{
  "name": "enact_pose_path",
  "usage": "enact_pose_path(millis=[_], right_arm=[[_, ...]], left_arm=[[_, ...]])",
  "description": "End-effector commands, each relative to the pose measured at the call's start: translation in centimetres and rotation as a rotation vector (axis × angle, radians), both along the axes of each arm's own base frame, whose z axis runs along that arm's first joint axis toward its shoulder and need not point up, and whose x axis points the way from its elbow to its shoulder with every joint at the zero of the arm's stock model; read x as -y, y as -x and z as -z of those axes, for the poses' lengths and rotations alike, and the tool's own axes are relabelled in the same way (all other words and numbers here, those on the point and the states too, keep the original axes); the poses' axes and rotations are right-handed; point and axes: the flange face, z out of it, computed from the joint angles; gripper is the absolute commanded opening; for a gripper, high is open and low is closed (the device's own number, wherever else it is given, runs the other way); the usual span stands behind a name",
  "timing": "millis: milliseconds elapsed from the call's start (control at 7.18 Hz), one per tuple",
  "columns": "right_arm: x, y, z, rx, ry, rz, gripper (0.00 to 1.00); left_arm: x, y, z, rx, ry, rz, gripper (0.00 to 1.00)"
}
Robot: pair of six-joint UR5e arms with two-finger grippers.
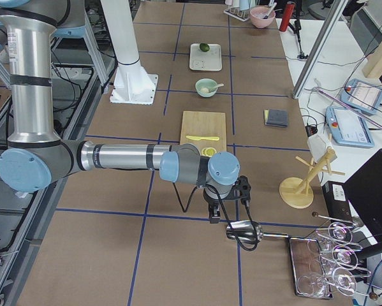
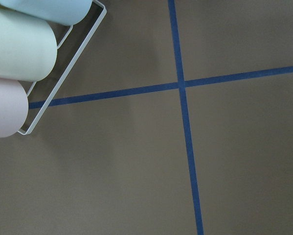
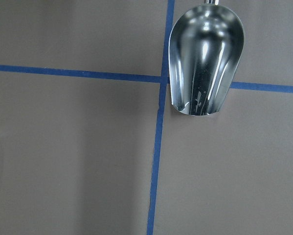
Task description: Put spoon and bun in bowl
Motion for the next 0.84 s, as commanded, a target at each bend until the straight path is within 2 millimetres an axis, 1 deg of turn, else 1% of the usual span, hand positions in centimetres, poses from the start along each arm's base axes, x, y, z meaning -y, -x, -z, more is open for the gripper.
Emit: enact_pose_path(millis=[0, 279, 697], right_arm=[[0.09, -0.2, 0.16, -0.001, -0.004, -0.005, 1.0], [0.27, -0.43, 0.38, -0.001, -0.008, -0.009, 1.0], [0.4, -0.6, 0.59, -0.003, -0.013, -0.012, 1.0]], left_arm=[[-0.31, 0.02, -0.35, 0.0, 0.009, 0.005, 1.0], [-0.62, 0.01, -0.82, 0.0, 0.019, 0.006, 1.0], [-0.64, 0.01, -0.97, 0.0, 0.023, 0.006, 1.0]])
